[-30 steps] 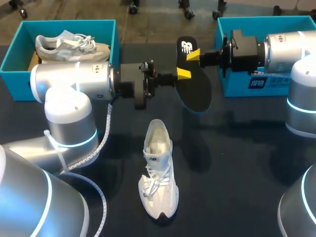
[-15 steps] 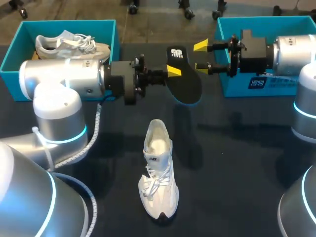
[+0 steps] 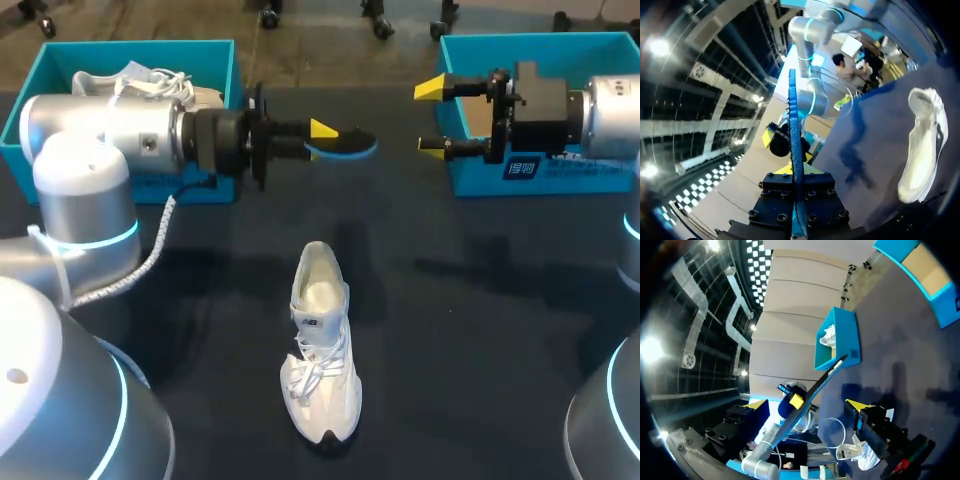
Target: Take the shoe out of the shoebox, open the shoe tongue, remove and reinsert the insole, then place the shoe into the shoebox
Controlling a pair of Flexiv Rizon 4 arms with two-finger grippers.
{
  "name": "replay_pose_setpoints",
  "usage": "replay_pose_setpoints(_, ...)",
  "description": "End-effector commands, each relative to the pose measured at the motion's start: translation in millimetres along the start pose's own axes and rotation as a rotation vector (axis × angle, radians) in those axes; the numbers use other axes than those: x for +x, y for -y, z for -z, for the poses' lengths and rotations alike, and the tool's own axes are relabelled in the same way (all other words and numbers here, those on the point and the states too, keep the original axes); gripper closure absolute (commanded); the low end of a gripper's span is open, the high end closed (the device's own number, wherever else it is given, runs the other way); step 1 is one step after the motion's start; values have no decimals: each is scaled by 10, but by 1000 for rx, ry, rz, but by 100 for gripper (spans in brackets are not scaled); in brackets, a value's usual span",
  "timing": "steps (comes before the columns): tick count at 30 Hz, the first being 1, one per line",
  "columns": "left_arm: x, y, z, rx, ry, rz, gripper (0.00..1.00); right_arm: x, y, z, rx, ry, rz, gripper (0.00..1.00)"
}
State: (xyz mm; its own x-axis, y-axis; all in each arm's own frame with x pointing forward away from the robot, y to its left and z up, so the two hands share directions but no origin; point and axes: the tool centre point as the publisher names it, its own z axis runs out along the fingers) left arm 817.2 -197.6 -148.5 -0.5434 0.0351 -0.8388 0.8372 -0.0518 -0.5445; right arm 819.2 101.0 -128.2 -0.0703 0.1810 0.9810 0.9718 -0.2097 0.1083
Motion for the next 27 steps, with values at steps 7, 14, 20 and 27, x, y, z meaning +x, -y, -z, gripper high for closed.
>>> replay_pose_setpoints(7,-151,70,41,19,-49,339,100,4,2,-15,1,5,-1,0)
replay_pose_setpoints(14,-248,204,100,-109,-91,696,100,4,2,-15,1,5,-1,0)
replay_pose_setpoints(20,-248,204,100,-109,-91,696,100,4,2,-15,1,5,-1,0)
replay_pose_setpoints(27,-240,234,129,-105,-120,857,100,4,2,-15,1,5,-1,0)
